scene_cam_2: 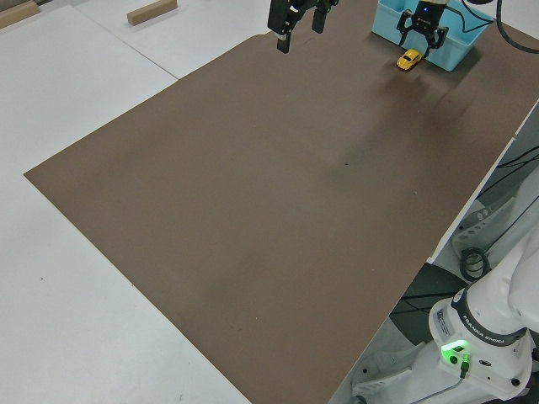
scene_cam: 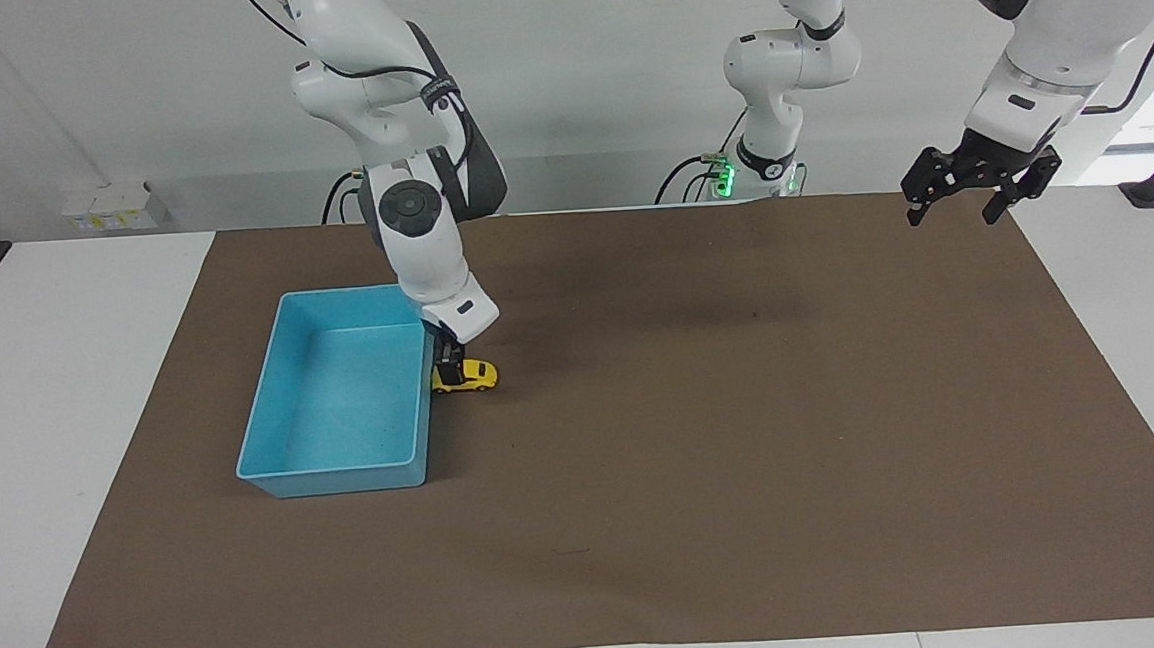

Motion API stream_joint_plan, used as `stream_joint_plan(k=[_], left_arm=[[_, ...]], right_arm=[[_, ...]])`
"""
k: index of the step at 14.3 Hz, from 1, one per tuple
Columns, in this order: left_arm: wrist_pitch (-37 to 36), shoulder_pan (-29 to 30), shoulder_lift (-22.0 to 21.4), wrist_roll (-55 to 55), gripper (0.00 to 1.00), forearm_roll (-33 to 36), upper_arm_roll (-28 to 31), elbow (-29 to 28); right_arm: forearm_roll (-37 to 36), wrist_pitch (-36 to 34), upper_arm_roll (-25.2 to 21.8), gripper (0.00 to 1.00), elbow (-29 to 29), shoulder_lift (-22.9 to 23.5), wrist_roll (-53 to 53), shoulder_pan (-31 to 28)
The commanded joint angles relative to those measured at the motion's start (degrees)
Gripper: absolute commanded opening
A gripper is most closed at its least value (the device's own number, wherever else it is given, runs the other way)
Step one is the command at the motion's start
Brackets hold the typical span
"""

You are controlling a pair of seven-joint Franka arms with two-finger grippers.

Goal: Wind up and store yellow beetle car
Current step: 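Reach the right gripper to the car beside the bin and grasp it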

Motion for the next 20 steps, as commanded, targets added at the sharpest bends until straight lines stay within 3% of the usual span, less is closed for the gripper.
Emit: stream_joint_plan(k=[1, 4, 5, 6, 9, 10, 11, 14, 20], left_arm=[[1.1, 0.7, -1.8, 1.2, 1.0, -0.9, -0.4, -2.2], [0.7, 0.6, -1.4, 0.7, 1.0, -0.8, -0.4, -1.4], [0.3, 0.6, -1.4, 0.7, 1.0, -0.8, -0.4, -1.4], [0.4, 0.9, -1.4, 0.7, 1.0, -0.8, -0.4, -1.3], [0.3, 1.1, -1.4, 0.7, 1.0, -0.8, -0.4, -1.3], [0.4, 1.0, -1.4, 0.6, 1.0, -0.8, -0.4, -1.3], [0.3, 1.0, -1.4, 0.6, 1.0, -0.8, -0.4, -1.3], [0.4, 1.0, -1.4, 0.7, 1.0, -0.8, -0.4, -1.3], [0.3, 1.0, -1.4, 0.7, 1.0, -0.8, -0.4, -1.3]], right_arm=[[-1.0, 1.3, 0.2, 0.8, -1.1, -0.2, -0.6, -0.1], [-1.7, 0.8, 0.1, 0.72, -1.2, -0.3, -1.0, 0.4], [-2.1, 0.6, 0.1, 0.62, -1.3, -0.4, -1.3, 0.4], [-2.3, 0.2, 0.1, 0.13, -1.3, -0.5, -0.4, 0.5], [-3.7, -0.3, 0.1, 0.11, -1.4, -0.6, 1.3, 0.9], [-3.8, -0.5, 0.1, 0.0, -1.4, -0.5, 1.3, 0.8], [-3.7, -1.2, 0.1, 0.0, -0.9, -0.6, 1.4, 0.8], [-3.0, -8.3, 0.2, 0.0, 7.1, 0.0, 3.2, 0.8], [2.4, -12.5, 0.2, 0.0, 18.2, 0.9, 8.6, 2.7]])
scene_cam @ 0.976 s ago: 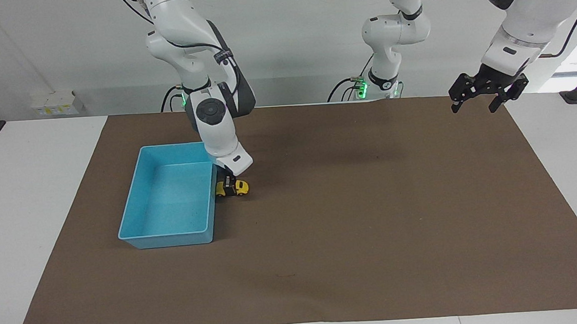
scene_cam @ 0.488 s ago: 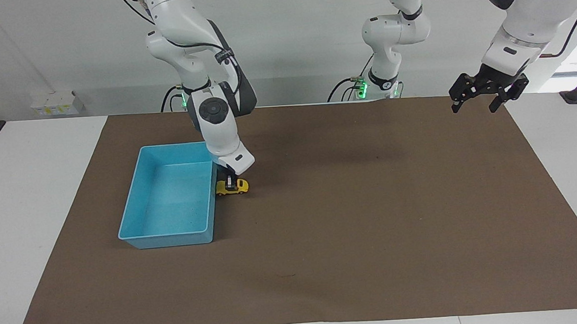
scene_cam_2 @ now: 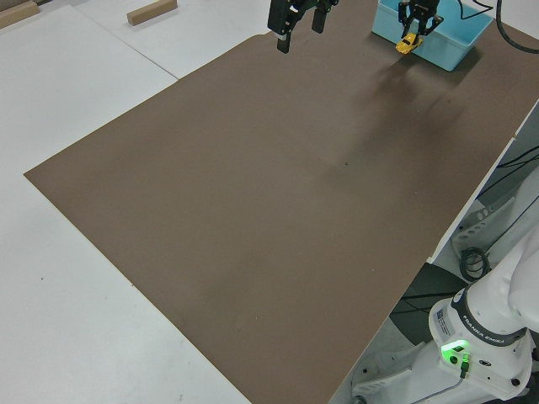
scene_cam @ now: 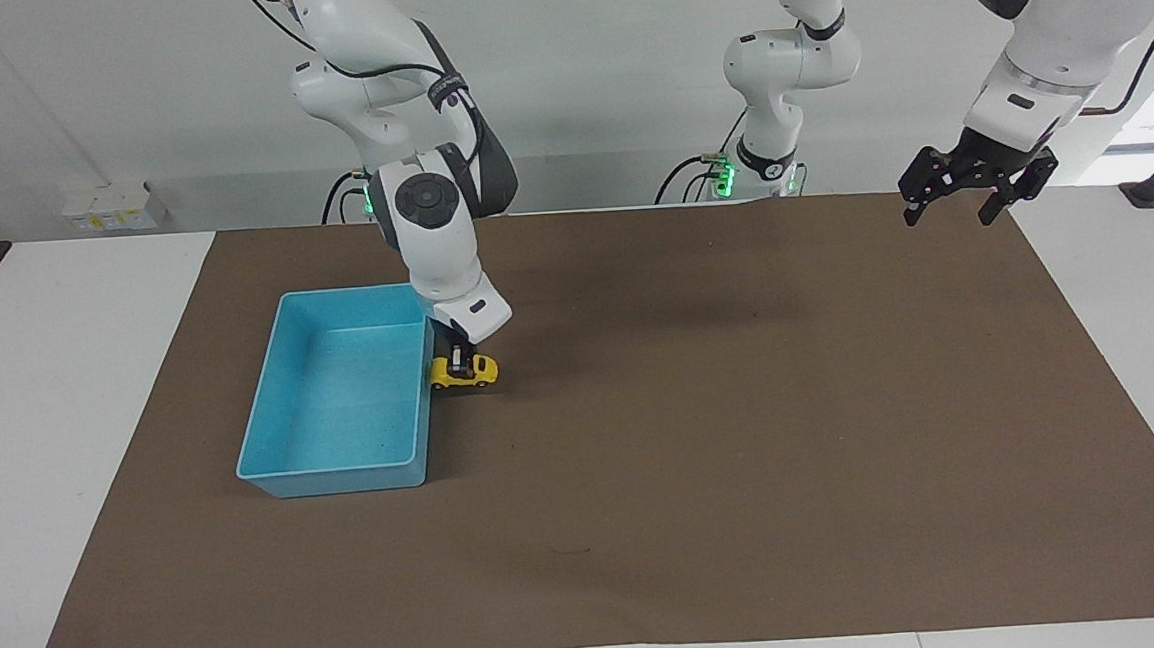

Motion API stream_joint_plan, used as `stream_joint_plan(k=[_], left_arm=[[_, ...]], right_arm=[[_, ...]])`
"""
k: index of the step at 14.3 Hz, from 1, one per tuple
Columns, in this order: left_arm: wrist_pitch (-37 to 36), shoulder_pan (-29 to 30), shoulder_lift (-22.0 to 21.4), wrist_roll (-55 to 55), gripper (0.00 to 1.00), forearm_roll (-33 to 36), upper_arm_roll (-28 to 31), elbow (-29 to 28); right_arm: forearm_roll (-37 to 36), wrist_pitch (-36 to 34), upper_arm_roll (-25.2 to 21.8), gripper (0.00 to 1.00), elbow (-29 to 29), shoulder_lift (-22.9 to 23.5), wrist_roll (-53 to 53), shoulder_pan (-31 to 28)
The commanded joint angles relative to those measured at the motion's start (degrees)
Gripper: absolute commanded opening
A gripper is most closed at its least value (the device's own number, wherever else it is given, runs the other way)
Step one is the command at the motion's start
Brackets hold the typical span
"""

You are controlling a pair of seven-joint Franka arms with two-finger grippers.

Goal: Wind up and store yellow beetle car
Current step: 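Lift the car with the right gripper and lower it into the bin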

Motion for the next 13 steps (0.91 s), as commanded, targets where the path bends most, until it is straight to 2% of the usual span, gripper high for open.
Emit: stream_joint_plan(k=[1, 4, 8, 10, 13], left_arm=[[0.3, 1.0, -1.4, 0.6, 1.0, -0.7, -0.4, -1.3], [0.3, 1.0, -1.4, 0.7, 1.0, -0.7, -0.4, -1.3], [0.3, 1.0, -1.4, 0.7, 1.0, -0.7, -0.4, -1.3], [0.4, 1.0, -1.4, 0.7, 1.0, -0.7, -0.4, -1.3], [0.3, 1.0, -1.4, 0.6, 1.0, -0.7, -0.4, -1.3]], right_arm=[[1.5, -5.3, 0.1, 0.0, 6.0, 1.0, 3.0, 1.1], [1.1, -12.5, -0.6, 0.0, 6.6, -2.1, -1.0, -1.8], [0.3, -15.9, -0.7, 0.0, 5.0, -3.8, -7.6, -6.3], [-0.5, -13.1, -0.8, 0.0, -0.8, -6.6, -10.2, -9.0], [-1.4, -4.6, -0.8, 0.0, -15.0, -13.6, -13.0, -12.5]])
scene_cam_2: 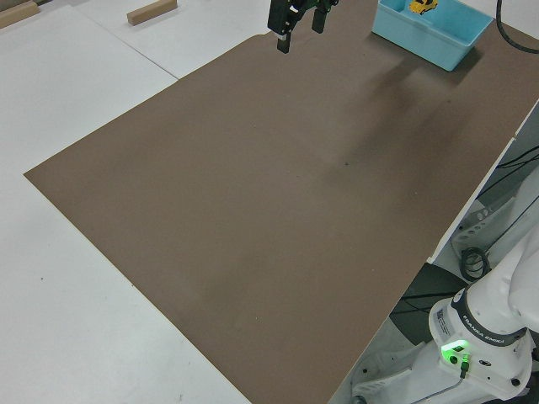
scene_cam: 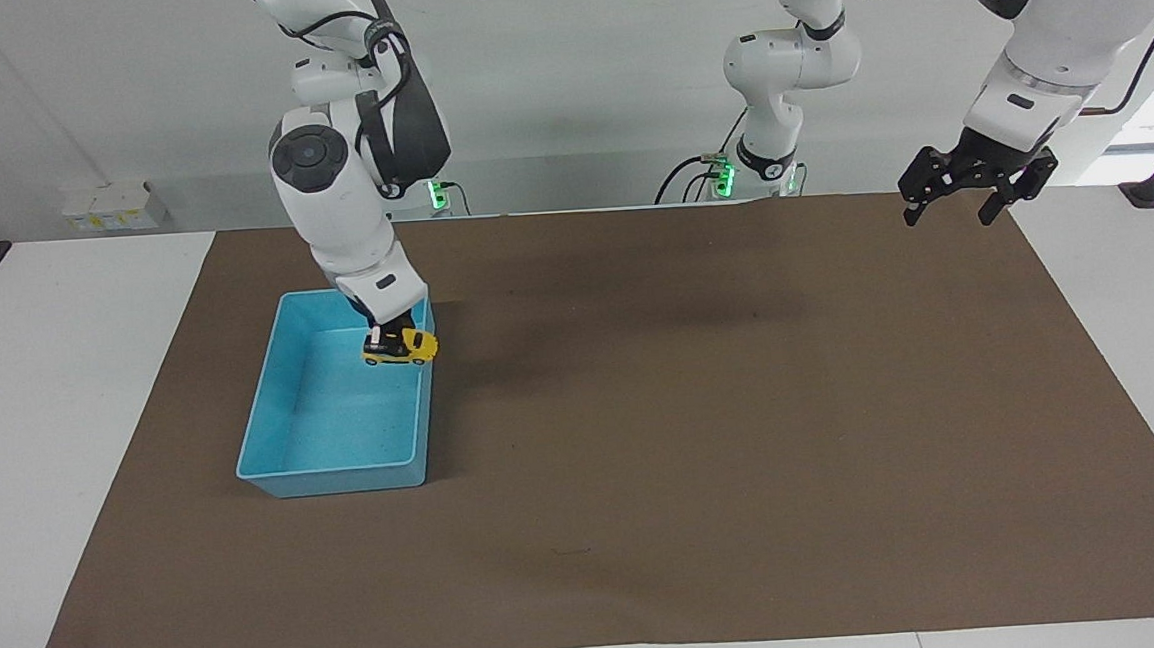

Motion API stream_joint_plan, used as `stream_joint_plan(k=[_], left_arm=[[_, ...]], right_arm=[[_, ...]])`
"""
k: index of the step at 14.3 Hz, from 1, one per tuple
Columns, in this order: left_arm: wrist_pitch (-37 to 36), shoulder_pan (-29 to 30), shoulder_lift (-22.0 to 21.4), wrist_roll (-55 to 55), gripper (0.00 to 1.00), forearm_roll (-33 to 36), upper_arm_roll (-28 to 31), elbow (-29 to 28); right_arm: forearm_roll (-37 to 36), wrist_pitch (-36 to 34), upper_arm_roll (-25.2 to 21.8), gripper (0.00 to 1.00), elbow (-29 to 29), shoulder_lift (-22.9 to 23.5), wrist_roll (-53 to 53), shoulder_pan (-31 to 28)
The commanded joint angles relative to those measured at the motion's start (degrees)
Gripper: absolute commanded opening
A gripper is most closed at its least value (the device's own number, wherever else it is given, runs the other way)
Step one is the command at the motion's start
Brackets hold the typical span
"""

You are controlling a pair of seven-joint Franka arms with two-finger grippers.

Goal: Wind up and store yellow beetle car
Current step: 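Lift the car with the right gripper and lower it into the bin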

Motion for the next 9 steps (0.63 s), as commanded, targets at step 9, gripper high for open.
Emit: stream_joint_plan(k=[9], left_arm=[[0.4, 1.0, -1.4, 0.7, 1.0, -0.7, -0.4, -1.3]], right_arm=[[-2.2, 20.1, 0.4, 0.0, -24.2, -8.7, -9.6, -6.9]])
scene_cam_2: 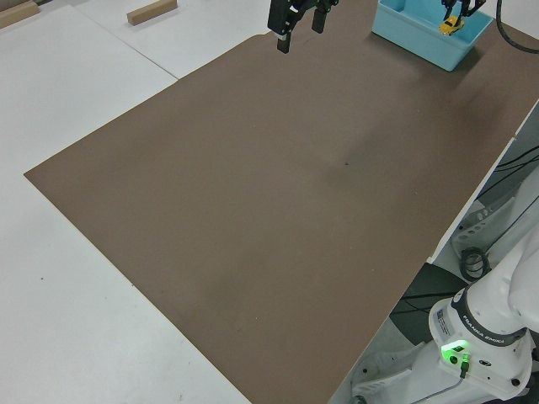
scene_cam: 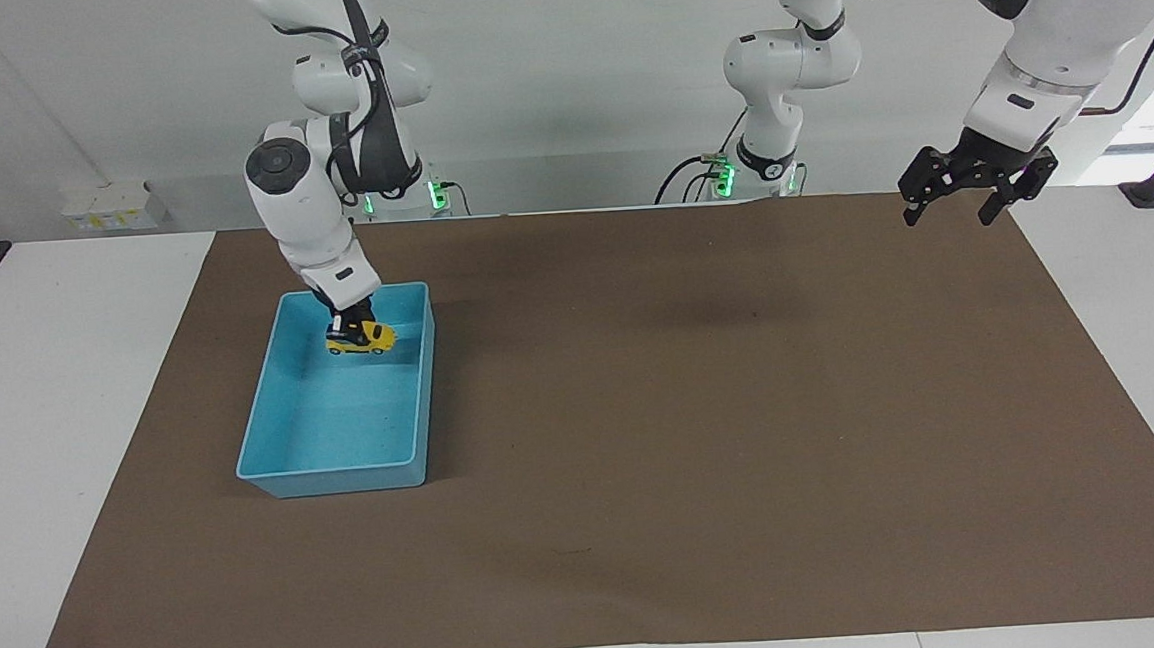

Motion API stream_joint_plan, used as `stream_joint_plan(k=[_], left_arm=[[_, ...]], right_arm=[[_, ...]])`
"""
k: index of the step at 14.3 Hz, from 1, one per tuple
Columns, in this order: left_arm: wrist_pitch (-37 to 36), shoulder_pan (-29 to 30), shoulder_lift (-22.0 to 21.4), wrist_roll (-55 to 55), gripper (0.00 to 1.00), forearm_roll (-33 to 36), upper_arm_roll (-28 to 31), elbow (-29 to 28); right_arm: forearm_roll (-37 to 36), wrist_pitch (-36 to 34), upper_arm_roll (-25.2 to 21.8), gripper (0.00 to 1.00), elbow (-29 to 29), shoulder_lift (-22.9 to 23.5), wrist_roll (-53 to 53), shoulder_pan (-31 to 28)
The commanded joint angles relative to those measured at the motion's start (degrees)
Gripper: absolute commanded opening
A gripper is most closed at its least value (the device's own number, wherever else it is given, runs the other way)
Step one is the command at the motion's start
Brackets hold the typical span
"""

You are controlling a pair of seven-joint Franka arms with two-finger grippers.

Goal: Wind up and store yellow beetle car
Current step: 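Lift the car with the right gripper and lower it into the bin, then open the right gripper to release the car inside the bin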

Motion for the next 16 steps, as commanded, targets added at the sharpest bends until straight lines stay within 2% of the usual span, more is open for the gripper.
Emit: stream_joint_plan(k=[1, 4, 6, 11, 12, 14, 15, 16], left_arm=[[0.3, 1.0, -1.4, 0.7, 1.0, -0.7, -0.4, -1.3], [0.3, 1.0, -1.4, 0.7, 1.0, -0.7, -0.4, -1.3], [0.3, 1.0, -1.4, 0.7, 1.0, -0.7, -0.4, -1.3], [0.3, 1.0, -1.4, 0.7, 1.0, -0.7, -0.4, -1.3], [0.3, 1.0, -1.4, 0.7, 1.0, -0.7, -0.4, -1.3], [0.3, 1.0, -1.4, 0.7, 1.0, -0.7, -0.4, -1.3], [0.4, 1.0, -1.4, 0.6, 1.0, -0.7, -0.4, -1.3], [0.3, 1.0, -1.4, 0.6, 1.0, -0.7, -0.4, -1.3]], right_arm=[[-0.9, 3.6, 0.6, 0.0, -2.0, 0.4, -4.3, -2.4], [-1.1, 3.8, 0.6, 0.0, -1.9, 0.9, -6.3, -4.1], [-1.1, 6.3, 0.7, 0.0, -2.0, 2.8, -8.0, -5.5], [-1.1, 9.9, 0.8, 0.0, -1.3, 5.8, -7.3, -4.7], [-1.1, 9.9, 0.8, 0.11, -1.2, 5.9, -7.1, -4.4], [-1.1, 9.7, 0.8, 0.8, -1.0, 5.9, -5.9, -4.4], [-1.1, 8.5, 0.8, 1.0, -0.1, 6.1, -5.8, -4.4], [-1.1, 7.6, 0.8, 1.0, 0.7, 6.6, -5.8, -4.4]])
